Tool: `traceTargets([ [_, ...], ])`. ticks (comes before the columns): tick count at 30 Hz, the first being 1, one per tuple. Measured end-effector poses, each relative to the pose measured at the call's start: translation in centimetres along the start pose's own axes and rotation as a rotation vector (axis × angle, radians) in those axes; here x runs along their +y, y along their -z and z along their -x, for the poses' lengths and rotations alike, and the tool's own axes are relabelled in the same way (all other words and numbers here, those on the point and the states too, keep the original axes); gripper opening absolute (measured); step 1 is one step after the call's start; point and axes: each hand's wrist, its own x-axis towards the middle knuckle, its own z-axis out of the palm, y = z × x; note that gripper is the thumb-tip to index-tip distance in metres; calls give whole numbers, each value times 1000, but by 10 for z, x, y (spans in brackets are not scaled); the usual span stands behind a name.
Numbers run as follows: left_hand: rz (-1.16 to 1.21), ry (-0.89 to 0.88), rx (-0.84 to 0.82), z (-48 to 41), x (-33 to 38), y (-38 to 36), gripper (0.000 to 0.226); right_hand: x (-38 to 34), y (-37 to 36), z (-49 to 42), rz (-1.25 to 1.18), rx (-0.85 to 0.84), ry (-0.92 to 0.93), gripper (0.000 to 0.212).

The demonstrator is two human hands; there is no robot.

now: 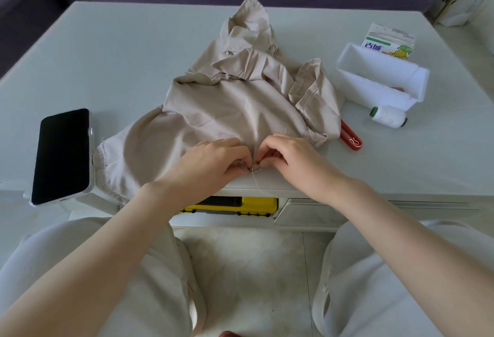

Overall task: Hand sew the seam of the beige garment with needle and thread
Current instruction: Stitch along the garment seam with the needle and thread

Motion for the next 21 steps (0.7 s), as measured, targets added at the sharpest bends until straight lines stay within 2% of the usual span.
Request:
traceTargets([
  [6,4,27,48,0,0,0,10,-4,4,-2,-286,61,-113,16],
  [10,23,52,94,0,3,3,10,-8,7,-3,-456,140,-123,10],
  [17,61,72,145,-1,8,6,9,-9,5,-2,-430,174,-103,10],
  [21,43,102,137,-1,10,6,13,-8,9,-2,-440,244,-79,18],
])
